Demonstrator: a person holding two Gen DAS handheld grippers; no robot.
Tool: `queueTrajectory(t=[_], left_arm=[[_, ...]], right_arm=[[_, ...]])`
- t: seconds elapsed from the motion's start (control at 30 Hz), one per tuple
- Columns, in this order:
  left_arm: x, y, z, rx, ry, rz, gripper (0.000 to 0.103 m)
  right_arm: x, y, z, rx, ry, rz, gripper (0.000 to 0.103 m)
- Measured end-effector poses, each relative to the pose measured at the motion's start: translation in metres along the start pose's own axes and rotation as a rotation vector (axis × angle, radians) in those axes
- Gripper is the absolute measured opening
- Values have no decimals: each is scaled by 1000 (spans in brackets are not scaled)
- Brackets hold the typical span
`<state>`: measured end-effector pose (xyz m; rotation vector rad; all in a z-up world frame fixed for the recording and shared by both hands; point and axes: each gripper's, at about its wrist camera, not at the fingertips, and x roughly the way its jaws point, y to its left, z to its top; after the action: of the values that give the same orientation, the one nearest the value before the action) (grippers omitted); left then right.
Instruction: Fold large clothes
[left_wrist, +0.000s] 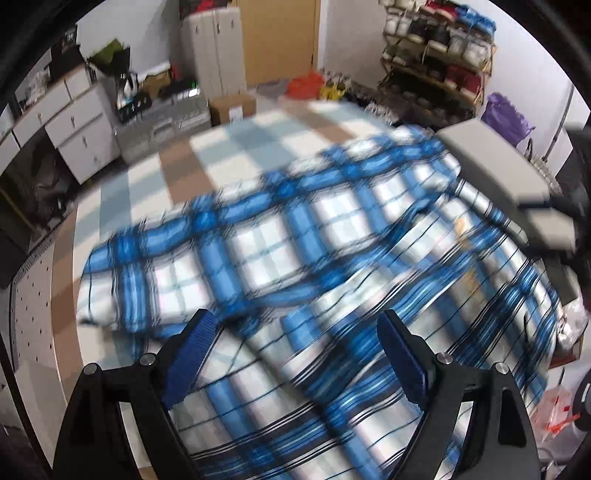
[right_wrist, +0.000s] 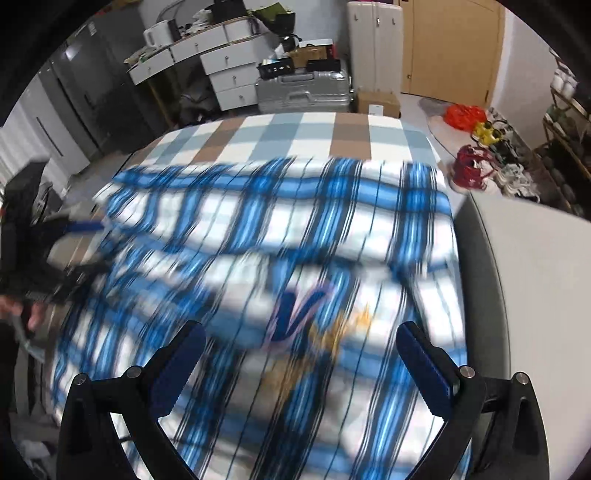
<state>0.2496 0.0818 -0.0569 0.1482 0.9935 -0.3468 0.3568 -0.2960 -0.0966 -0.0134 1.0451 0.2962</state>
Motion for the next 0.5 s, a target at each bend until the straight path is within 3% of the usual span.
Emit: queueTrajectory(t=[0.1, 0.2, 0.27, 0.37, 0.5], left_arm=[[10, -10, 21, -73, -14, -100, 87], [46, -16, 24, -154, 60, -191, 86], [75, -26, 12, -174, 150, -230, 86], [93, -37, -4, -146, 208, -213, 86], [83, -56, -21, -63, 202, -149, 85]], right_arm=[[-23, 8, -26, 56, 13, 66, 103], [-65, 13, -59, 120, -18, 200, 103], [-117, 20, -93, 119, -135, 293, 103], [-197, 30, -143, 55, -345, 365, 103], [-284, 45, -192, -36, -515, 478, 103]])
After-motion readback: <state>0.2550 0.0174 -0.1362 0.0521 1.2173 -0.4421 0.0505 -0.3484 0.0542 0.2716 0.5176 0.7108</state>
